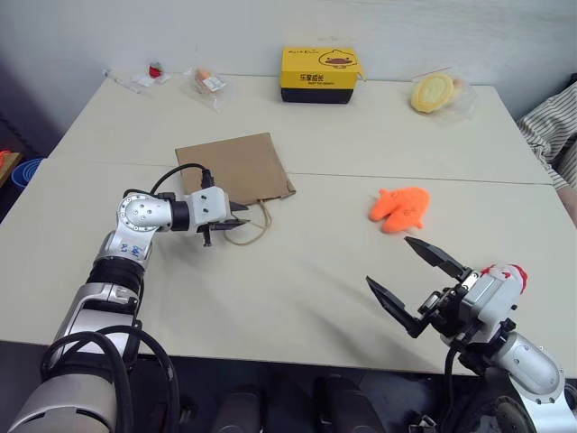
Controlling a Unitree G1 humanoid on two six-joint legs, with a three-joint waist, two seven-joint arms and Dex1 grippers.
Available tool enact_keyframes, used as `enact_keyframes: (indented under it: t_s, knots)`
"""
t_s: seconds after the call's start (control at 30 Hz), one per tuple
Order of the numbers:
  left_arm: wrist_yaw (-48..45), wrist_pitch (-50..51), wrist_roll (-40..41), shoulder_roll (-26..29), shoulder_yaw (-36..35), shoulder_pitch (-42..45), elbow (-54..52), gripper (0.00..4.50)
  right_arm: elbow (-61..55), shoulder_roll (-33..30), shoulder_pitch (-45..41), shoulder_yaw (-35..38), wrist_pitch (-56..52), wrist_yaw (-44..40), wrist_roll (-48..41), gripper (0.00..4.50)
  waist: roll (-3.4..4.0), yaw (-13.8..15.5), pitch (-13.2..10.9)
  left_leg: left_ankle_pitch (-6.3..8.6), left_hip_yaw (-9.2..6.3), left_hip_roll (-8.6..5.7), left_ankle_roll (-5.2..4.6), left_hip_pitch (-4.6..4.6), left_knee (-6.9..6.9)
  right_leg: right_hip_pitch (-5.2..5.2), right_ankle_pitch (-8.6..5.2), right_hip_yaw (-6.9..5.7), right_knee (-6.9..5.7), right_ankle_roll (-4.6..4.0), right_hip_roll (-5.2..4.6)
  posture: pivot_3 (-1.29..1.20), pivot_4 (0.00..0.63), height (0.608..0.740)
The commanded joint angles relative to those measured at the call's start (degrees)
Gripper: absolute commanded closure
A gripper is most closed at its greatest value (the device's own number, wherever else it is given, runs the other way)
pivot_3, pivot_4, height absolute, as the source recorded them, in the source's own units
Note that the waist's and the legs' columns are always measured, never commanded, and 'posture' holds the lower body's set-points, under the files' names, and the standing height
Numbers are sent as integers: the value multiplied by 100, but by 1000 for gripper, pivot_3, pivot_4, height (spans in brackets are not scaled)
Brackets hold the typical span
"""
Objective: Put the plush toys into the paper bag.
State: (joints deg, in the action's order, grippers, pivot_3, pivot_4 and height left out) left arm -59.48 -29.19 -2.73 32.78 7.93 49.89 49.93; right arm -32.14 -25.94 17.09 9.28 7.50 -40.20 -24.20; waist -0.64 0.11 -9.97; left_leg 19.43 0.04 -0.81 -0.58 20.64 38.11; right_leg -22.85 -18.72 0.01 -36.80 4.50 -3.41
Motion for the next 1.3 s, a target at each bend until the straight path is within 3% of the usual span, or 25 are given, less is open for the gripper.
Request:
enact_keyframes:
  t_s: [0.03,0.2,0.33,0.37,0.43,0.53,0.67,0.8,0.93,1.13,1.3]
  knots:
    - [-361,24,317,-92,-124,179,-31,4376,-124,44,142,-37,57,46,12,0,0,0,0,0,0,0,0,0,1,0,0,-1,0,0,0,0,150,740]
    - [-1170,1300,1505,-412,-556,172,-920,4447,-277,-27,208,-81,-175,37,-169,0,-2,0,-1,0,-1,0,0,5,9,0,0,-1,-4,0,-1,0,150,740]
    - [-1354,2641,2255,-500,-706,-120,-2240,4447,-560,-159,71,-217,-745,0,-643,0,-1,-23,0,0,-8,0,0,9,14,0,0,0,-4,0,-3,0,150,740]
    - [-1344,3026,2473,-505,-729,-231,-2653,4488,-625,-222,2,-287,-896,-14,-685,190,0,-39,0,0,-7,0,1,8,15,0,0,2,-6,0,-3,0,150,740]
    - [-1231,3699,2808,-500,-759,-441,-3384,4500,-720,-368,-184,-470,-1313,43,-716,647,0,-44,0,1,-9,1,3,6,14,-1,0,5,-7,0,-2,0,150,740]
    - [-1072,4269,3039,-477,-790,-626,-3990,4500,-782,-484,-366,-608,-1627,90,-693,1688,0,-21,-1,-1,-20,3,8,6,15,-1,0,4,-6,0,0,0,150,740]
    - [-725,5195,3455,-461,-719,-1193,-5219,4500,-417,-477,-1524,-1169,-2415,393,-379,3101,-1,-53,-1,0,-18,1,7,8,26,1,0,10,-7,0,-2,0,150,740]
    - [-354,5636,3646,-572,-795,-1348,-5619,4500,3,-294,-2206,-1589,-2709,484,-143,4488,1,15,1,-5,-59,1,20,26,30,-8,0,3,-8,-1,5,0,150,740]
    - [-98,6066,3954,-716,-749,-1522,-6127,4500,768,142,-3072,-2103,-2841,562,285,4488,1,-26,0,-6,-70,-8,25,90,74,-63,0,11,-39,0,7,0,150,740]
    - [152,6323,4128,-743,-842,-1569,-6323,4500,1380,293,-3460,-2464,-2730,472,804,4488,1,-26,0,-5,-75,-17,23,90,79,-69,0,9,-60,0,1,0,150,740]
    - [243,6643,4541,-769,-947,-1583,-6472,4500,2275,774,-3927,-2651,-2424,634,1293,4488,2,-43,0,-5,-75,-19,23,90,78,-75,0,9,-63,0,2,0,150,740]
